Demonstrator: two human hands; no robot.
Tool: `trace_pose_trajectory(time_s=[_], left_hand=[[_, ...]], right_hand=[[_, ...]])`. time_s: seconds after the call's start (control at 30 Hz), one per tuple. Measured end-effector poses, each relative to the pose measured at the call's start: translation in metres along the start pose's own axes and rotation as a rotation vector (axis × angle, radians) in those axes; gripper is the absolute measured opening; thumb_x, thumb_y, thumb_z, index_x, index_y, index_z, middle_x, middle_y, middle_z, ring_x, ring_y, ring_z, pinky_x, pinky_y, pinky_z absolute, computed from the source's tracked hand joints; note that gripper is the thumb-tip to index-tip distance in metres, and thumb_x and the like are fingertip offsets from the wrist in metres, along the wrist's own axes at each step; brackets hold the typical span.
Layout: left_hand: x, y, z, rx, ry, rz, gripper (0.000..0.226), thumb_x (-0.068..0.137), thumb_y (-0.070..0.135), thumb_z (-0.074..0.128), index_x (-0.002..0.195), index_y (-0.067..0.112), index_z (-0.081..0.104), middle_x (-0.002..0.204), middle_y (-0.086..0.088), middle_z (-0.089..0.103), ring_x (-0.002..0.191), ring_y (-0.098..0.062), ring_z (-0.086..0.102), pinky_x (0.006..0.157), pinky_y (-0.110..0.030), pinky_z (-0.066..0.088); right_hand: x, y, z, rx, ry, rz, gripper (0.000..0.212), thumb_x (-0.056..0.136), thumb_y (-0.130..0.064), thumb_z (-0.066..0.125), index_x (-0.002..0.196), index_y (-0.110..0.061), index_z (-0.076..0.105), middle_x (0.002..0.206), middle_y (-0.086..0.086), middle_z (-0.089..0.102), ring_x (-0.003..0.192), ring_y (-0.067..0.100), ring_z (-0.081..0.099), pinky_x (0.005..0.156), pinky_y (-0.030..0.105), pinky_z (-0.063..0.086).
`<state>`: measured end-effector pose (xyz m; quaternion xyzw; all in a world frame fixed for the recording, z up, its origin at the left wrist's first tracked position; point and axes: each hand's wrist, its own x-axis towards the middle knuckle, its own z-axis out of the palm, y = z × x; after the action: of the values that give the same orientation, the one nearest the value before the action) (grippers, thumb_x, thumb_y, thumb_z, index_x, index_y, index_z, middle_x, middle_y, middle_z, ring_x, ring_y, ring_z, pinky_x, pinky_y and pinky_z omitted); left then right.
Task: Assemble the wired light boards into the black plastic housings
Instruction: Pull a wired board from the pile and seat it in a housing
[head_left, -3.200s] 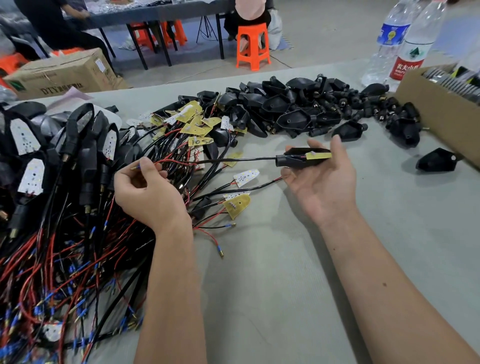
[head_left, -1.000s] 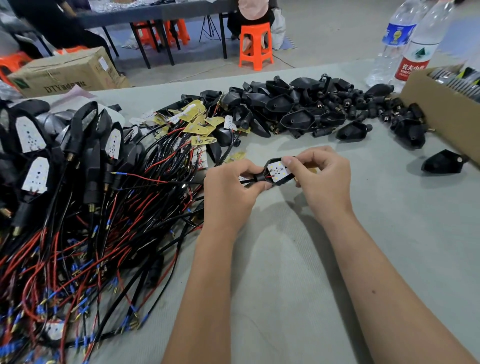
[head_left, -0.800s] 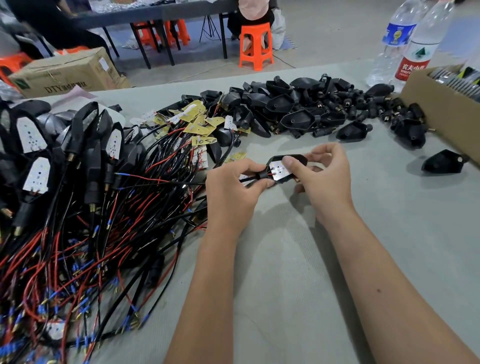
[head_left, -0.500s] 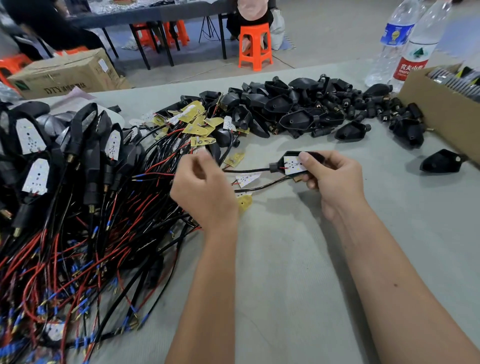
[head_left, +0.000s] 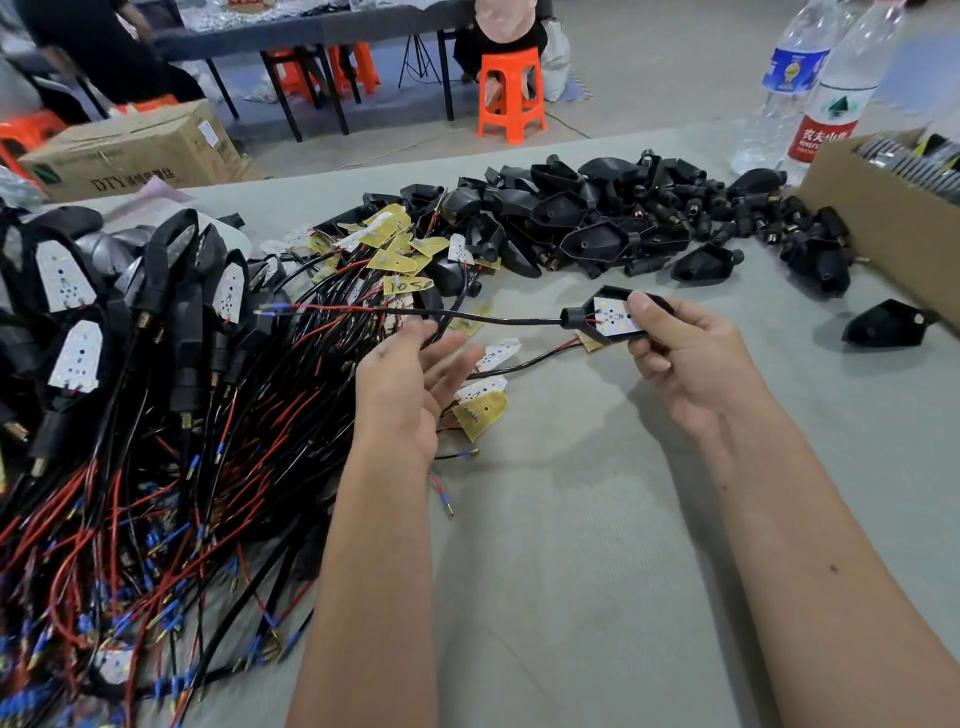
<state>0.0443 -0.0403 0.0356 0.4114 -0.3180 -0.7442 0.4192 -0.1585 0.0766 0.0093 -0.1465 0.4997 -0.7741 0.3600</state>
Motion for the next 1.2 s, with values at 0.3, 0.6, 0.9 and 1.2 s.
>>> trace_pose_trajectory(time_s=[0.3,0.6,0.9,1.2], left_hand=[[-0.002,-0.004,0.003,-0.123,-0.049,0.130,0.011,0.098,0.007,0.065,0.097,-0.003,0.069,0.085,-0.016,0.073,0.080,-0.026,0.075,0.073,-0.025,0.063],[0.000,-0.008,0.001,-0.101,-0.054,0.133,0.011,0.097,0.002,0.064,0.091,-0.007,0.069,0.080,-0.014,0.075,0.079,-0.024,0.077,0.077,-0.024,0.063],[0.007,-0.004,-0.008,-0.073,-0.055,0.149,0.015,0.100,0.007,0.063,0.096,-0.006,0.071,0.084,-0.016,0.075,0.080,-0.025,0.076,0.072,-0.024,0.061],[0.011,0.007,-0.017,-0.100,0.248,0.463,0.025,0.106,0.020,0.055,0.095,0.008,0.075,0.083,-0.004,0.073,0.068,-0.013,0.068,0.068,-0.021,0.056]], right_hand=[[0.001,0.000,-0.004,-0.061,0.053,-0.019,0.013,0.088,-0.009,0.077,0.081,-0.006,0.066,0.073,0.007,0.061,0.048,0.007,0.049,0.040,0.014,0.034],[0.001,0.004,0.000,-0.082,0.065,-0.043,0.013,0.086,-0.008,0.080,0.087,-0.005,0.068,0.067,0.002,0.066,0.048,0.008,0.052,0.042,0.014,0.039],[0.001,0.005,0.001,-0.071,0.073,-0.072,0.015,0.085,-0.011,0.081,0.086,-0.006,0.067,0.063,0.000,0.065,0.047,0.009,0.053,0.044,0.016,0.041],[0.003,0.010,0.000,-0.259,0.084,-0.120,0.017,0.088,-0.007,0.080,0.097,0.004,0.069,0.068,0.006,0.070,0.047,0.012,0.054,0.043,0.019,0.042]])
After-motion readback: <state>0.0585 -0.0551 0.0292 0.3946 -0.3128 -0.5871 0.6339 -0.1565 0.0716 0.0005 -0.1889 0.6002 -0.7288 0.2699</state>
